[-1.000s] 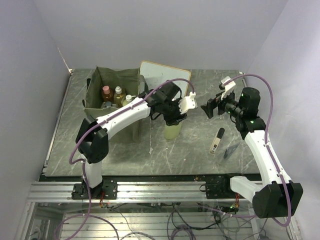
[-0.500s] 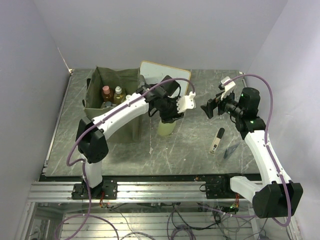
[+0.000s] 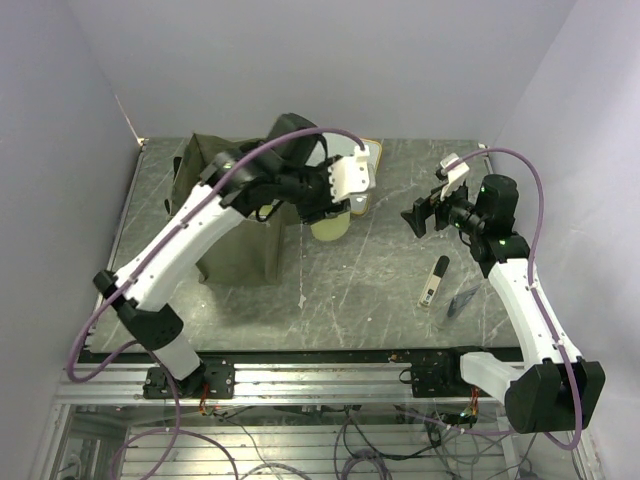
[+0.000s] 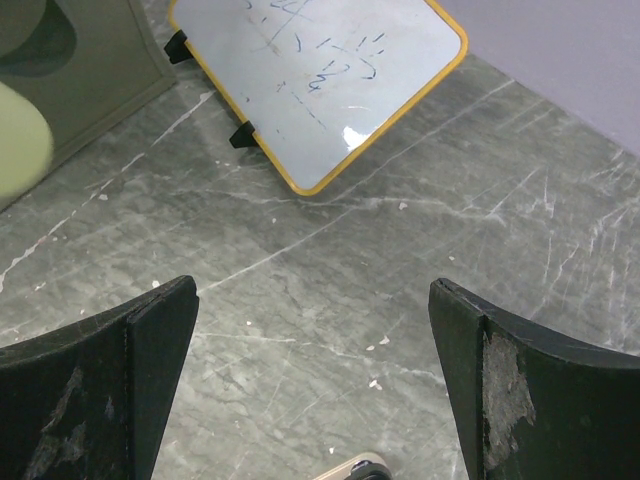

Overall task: Place the personal care products into the canvas bag
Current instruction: Pick up the care product from the center of the board, then place the care product in the canvas bag.

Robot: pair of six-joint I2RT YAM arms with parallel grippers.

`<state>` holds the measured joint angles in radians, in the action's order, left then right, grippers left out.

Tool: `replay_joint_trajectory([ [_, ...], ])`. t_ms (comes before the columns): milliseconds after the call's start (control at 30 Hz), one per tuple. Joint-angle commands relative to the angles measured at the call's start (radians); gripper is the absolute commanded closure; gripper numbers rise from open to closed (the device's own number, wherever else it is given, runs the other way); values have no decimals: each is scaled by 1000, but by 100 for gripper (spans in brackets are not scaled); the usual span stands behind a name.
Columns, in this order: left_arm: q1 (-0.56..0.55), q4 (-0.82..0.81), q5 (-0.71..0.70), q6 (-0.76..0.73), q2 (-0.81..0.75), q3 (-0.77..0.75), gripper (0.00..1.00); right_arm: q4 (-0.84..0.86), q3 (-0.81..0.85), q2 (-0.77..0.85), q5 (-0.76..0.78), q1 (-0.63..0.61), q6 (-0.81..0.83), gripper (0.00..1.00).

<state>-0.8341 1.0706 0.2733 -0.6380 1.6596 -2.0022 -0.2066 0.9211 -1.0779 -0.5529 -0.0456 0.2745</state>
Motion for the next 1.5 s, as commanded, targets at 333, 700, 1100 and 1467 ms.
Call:
replay_joint_trajectory([
  [333, 39, -134, -158, 218, -159, -375, 93, 24, -21, -1, 1, 16, 16, 0],
  [700, 355, -237, -241, 407, -240, -335, 93, 22, -22, 4, -9, 19, 18, 0],
  [1100, 457, -364, -430, 363, -348, -50, 93, 20, -22, -1, -28, 18, 18, 0],
  [1467, 457, -359, -475, 327, -383, 68, 93, 16, -22, 6, -39, 17, 22, 0],
])
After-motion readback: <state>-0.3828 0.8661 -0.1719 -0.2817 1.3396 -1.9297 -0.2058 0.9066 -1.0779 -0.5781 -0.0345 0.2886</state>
